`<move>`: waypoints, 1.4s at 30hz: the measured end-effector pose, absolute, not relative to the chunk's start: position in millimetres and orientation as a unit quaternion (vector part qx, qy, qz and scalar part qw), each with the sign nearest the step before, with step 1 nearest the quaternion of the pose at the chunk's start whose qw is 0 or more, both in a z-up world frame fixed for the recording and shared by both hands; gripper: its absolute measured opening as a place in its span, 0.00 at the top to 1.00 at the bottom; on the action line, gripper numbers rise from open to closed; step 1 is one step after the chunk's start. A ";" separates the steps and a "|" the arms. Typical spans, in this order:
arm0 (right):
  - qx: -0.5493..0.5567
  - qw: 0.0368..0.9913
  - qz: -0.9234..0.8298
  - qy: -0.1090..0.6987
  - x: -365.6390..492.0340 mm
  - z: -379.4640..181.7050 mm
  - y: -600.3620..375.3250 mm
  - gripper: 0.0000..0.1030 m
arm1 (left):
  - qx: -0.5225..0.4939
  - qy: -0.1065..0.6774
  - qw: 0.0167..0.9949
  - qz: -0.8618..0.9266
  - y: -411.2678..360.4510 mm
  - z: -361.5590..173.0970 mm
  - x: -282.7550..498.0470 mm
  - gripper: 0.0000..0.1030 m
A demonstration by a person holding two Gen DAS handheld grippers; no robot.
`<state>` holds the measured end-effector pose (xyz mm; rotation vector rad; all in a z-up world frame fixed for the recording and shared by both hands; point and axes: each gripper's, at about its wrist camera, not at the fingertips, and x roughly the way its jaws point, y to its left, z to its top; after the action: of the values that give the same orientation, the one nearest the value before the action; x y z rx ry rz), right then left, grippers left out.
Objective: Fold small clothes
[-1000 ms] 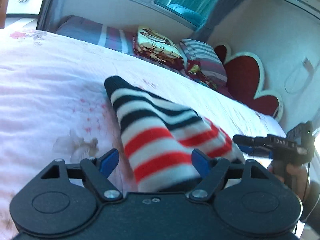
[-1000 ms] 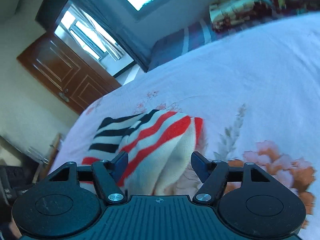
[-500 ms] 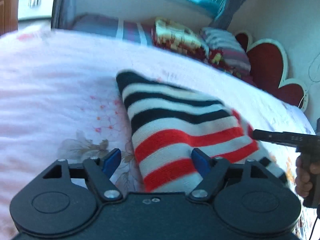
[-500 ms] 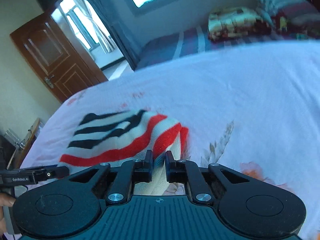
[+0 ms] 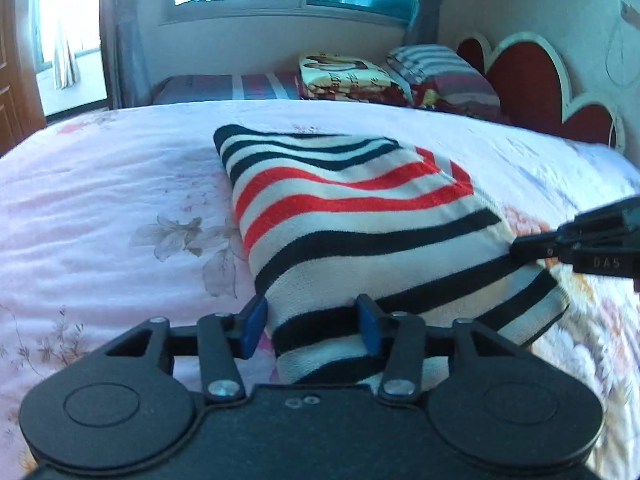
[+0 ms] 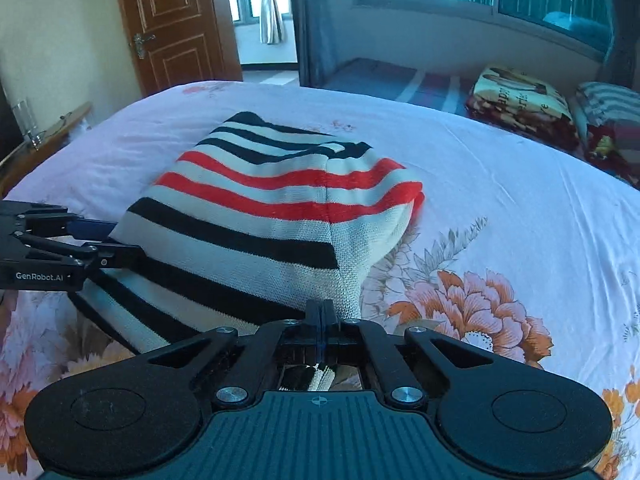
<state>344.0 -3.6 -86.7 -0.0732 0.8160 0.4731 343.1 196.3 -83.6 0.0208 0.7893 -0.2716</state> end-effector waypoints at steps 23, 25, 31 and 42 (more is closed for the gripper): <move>-0.013 0.904 0.166 0.395 285.7 -87.4 -26.4 1.00 | -0.016 0.385 0.907 -0.169 190.1 -63.6 296.2 0.97; -0.011 0.923 0.165 0.348 278.0 -62.4 -26.3 1.00 | -0.012 0.367 0.916 -0.163 191.6 -50.9 295.0 0.96; -0.029 0.924 0.179 0.336 316.2 -49.4 5.3 1.00 | -0.004 0.364 0.919 -0.150 178.0 -51.7 339.4 0.96; -0.036 0.906 0.177 0.383 328.4 -88.3 10.9 1.00 | 0.002 0.381 0.914 -0.141 166.3 -81.9 340.4 0.97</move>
<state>328.4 10.9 -88.3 -0.0744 0.7904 0.3651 340.4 166.3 -81.9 0.0045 0.7856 -0.2899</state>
